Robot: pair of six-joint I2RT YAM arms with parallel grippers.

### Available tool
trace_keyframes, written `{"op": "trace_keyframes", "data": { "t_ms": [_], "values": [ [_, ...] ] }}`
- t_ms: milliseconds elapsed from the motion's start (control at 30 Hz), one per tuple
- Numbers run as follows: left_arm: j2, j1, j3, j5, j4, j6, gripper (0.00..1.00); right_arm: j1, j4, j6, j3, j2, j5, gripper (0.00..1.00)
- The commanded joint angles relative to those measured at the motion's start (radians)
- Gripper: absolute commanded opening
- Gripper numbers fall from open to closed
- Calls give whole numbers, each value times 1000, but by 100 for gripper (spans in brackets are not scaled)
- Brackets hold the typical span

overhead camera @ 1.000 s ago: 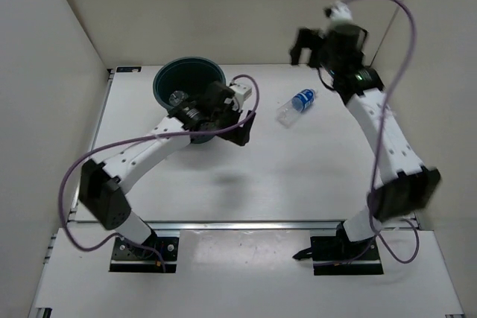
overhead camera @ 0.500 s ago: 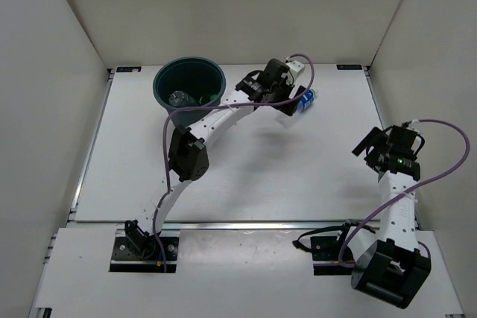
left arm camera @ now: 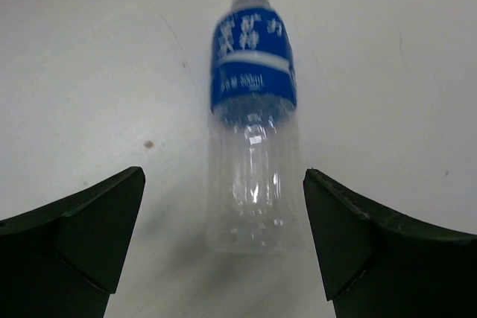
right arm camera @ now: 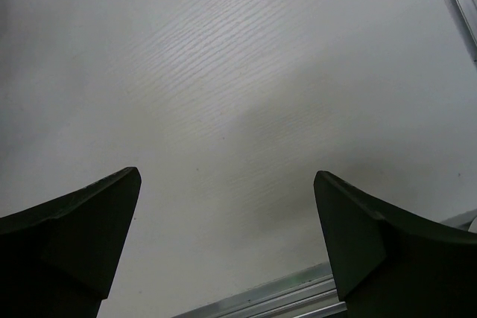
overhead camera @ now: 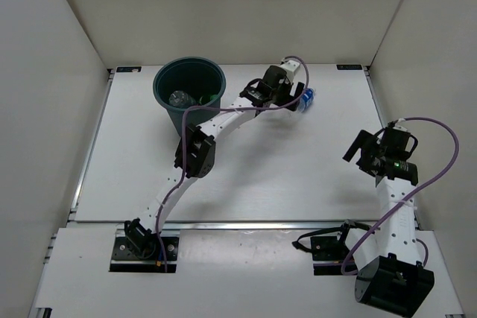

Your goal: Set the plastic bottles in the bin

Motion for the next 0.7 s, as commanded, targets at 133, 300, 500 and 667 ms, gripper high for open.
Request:
{"op": "trace_keyframes", "data": {
  "t_ms": [133, 300, 500, 667],
  "values": [
    [23, 17, 9, 90, 267, -49, 98, 17, 22, -46, 23, -24, -47, 100],
    [100, -26, 50, 55, 323, -101, 99, 7, 27, -36, 24, -21, -68, 99],
    [146, -47, 84, -11, 275, -138, 99, 2, 36, -15, 23, -44, -78, 100],
    [137, -71, 93, -165, 150, -292, 99, 2, 53, -3, 21, -65, -95, 99]
  ]
}}
